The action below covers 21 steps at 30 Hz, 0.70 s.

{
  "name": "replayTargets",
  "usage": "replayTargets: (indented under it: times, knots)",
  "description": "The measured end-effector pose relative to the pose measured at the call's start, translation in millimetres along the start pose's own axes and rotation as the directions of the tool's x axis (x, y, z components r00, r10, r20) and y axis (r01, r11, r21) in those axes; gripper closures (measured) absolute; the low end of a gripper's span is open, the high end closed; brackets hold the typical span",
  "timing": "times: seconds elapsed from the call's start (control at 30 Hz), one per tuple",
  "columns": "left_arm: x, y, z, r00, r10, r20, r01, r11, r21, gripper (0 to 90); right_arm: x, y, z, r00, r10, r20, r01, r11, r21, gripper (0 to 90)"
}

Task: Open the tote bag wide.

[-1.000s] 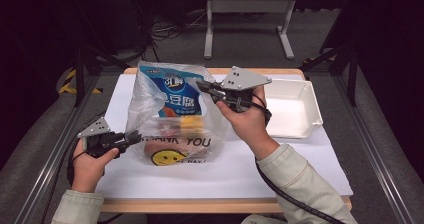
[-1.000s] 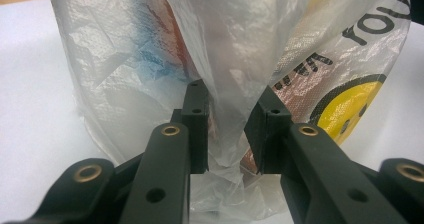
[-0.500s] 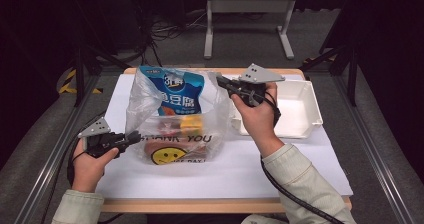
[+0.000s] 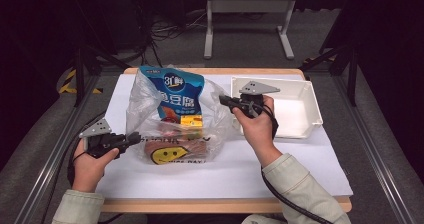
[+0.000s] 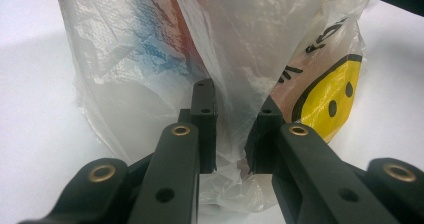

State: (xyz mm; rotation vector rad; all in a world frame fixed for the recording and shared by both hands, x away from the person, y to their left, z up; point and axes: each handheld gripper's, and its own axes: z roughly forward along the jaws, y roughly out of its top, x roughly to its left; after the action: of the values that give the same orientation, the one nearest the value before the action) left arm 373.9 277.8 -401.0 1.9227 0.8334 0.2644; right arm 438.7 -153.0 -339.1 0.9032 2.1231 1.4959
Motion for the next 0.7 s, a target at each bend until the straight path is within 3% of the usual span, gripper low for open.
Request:
replayTargets:
  times: [0.3, 0.7]
  knots:
    - [0.6, -1.0, 0.5, 1.0, -0.009, 0.001, 0.009, 0.9999, 0.004, 77.4, 4.7, -35.4, 18.3, 0.9988, 0.039, -0.031, -0.036, 0.997, 0.074, 90.0]
    - [1.6, -1.4, 0.3, 1.0, -0.009, 0.001, 0.009, 1.0, 0.003, 77.1, 12.5, -68.6, 31.5, 0.9971, 0.046, -0.06, -0.038, 0.99, 0.133, 90.0]
